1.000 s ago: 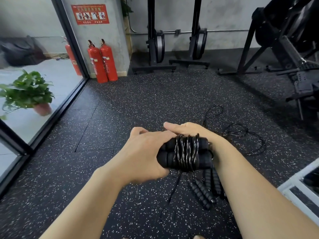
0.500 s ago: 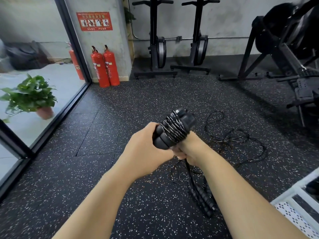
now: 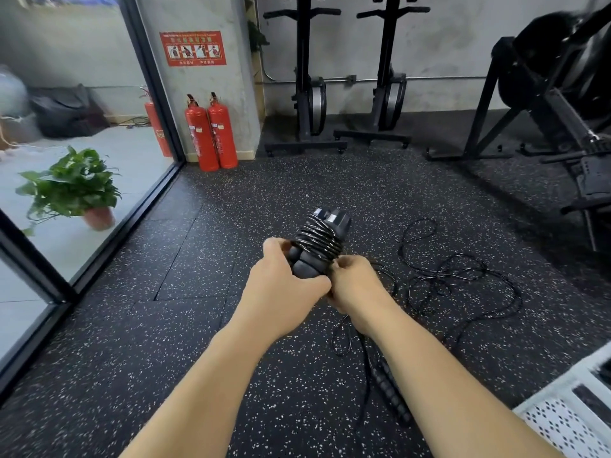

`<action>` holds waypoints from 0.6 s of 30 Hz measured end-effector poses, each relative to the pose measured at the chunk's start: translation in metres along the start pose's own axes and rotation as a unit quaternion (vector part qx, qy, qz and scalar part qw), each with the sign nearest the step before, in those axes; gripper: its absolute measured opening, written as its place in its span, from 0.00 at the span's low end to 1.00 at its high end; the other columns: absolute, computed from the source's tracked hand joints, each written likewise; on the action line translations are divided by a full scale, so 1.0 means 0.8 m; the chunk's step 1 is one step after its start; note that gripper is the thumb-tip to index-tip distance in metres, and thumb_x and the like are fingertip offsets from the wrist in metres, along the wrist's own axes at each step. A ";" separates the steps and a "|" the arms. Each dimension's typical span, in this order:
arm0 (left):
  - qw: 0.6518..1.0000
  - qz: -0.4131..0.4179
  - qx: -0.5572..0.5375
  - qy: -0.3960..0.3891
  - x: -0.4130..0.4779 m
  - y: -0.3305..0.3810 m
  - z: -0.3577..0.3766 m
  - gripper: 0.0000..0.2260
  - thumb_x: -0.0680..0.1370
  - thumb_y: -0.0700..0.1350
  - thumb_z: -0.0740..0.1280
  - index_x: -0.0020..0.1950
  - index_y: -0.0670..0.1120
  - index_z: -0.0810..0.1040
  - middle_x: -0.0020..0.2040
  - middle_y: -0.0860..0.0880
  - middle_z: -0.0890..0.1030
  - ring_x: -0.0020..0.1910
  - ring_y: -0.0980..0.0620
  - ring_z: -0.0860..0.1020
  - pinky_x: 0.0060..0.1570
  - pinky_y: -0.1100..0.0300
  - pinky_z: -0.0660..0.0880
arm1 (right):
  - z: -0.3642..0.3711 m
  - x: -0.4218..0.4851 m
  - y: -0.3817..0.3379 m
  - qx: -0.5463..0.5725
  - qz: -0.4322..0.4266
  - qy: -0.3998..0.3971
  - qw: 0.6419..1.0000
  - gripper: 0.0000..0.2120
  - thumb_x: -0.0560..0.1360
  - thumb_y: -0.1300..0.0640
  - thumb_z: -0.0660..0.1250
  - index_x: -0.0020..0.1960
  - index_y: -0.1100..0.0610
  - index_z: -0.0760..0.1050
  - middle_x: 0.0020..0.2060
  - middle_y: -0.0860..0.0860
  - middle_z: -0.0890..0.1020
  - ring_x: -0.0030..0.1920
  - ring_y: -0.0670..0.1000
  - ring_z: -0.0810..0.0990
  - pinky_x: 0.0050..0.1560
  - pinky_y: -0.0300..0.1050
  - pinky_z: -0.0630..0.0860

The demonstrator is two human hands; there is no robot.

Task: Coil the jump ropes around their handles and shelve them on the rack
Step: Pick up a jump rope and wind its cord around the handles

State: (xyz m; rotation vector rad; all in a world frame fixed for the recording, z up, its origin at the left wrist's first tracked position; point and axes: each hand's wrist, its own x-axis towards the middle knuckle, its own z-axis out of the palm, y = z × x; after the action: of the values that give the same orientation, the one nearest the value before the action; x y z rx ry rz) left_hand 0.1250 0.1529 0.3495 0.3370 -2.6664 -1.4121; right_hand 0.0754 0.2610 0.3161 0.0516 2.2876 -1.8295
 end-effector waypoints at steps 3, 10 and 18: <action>0.999 0.013 0.029 0.001 0.003 -0.004 -0.003 0.22 0.70 0.47 0.72 0.59 0.53 0.66 0.46 0.54 0.78 0.39 0.54 0.77 0.31 0.62 0.71 | 0.002 -0.005 -0.002 0.006 -0.009 0.005 1.000 0.14 0.78 0.62 0.58 0.36 0.58 0.75 0.30 0.54 0.77 0.33 0.51 0.71 0.37 0.47 0.66; 0.982 0.024 0.176 0.067 0.007 -0.008 0.000 0.12 0.73 0.53 0.68 0.51 0.52 0.67 0.41 0.56 0.76 0.39 0.52 0.75 0.35 0.56 0.68 | -0.005 -0.031 -0.020 0.101 0.002 -0.046 0.994 0.10 0.73 0.65 0.61 0.34 0.57 0.71 0.28 0.52 0.71 0.27 0.48 0.64 0.24 0.38 0.58; 0.968 0.060 0.232 0.078 0.004 -0.010 0.001 0.18 0.72 0.58 0.69 0.51 0.52 0.63 0.45 0.55 0.75 0.41 0.51 0.74 0.37 0.56 0.67 | -0.006 -0.040 -0.023 0.159 0.018 -0.043 0.986 0.13 0.73 0.49 0.72 0.36 0.55 0.76 0.26 0.47 0.75 0.23 0.42 0.67 0.21 0.33 0.61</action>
State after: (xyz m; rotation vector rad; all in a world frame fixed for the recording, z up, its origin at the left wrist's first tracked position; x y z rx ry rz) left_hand 0.1228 0.1487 0.3423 0.3005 -2.8007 -0.6828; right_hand 0.1033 0.2645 0.3408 0.0627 1.9060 -2.1151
